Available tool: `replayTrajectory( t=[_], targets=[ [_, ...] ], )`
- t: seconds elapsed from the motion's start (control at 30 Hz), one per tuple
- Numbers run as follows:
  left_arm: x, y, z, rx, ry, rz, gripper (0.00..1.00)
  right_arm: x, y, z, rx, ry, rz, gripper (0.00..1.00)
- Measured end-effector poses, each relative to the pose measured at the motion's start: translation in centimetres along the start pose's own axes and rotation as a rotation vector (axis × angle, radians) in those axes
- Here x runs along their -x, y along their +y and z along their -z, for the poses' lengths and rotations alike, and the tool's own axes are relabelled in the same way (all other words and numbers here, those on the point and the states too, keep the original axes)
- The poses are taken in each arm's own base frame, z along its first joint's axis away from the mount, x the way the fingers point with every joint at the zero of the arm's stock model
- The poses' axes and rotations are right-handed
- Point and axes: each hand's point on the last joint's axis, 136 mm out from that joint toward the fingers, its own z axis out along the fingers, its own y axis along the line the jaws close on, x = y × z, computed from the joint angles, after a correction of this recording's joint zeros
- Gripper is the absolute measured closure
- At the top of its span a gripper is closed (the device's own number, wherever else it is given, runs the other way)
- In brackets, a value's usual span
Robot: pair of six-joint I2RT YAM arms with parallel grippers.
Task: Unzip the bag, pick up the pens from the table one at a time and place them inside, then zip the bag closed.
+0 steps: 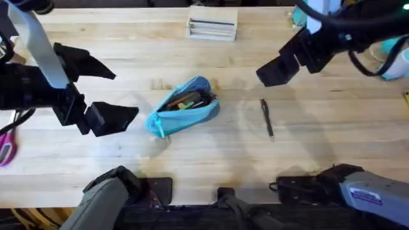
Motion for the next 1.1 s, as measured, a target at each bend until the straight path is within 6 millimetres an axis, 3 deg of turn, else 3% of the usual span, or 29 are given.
replayTrajectory(
  t=[0.23,0.5,0.63,0.87,1.1],
  targets=[
    [0.0,0.0,0.0,0.0,0.0,0.0,0.007,-3.1,-2.0,-2.4,-0.007,0.121,-0.328,0.004],
    [0.0,-0.1,0.0,-0.003,0.001,0.002,0.008,-9.2,-1.8,-5.4,-0.058,0.293,-0.535,0.003],
    [0.0,-0.1,0.0,-0.003,0.001,0.002,0.006,-11.1,-1.6,-7.1,-0.101,0.324,-0.609,0.004],
    [0.0,-0.1,0.0,-0.005,0.001,0.005,0.007,-12.0,0.5,-10.4,-0.096,0.308,-0.583,0.003],
    [0.0,-0.1,0.0,-0.005,0.001,0.005,0.008,-11.4,0.0,-12.2,-0.097,0.278,-0.561,0.003]
  ],
)
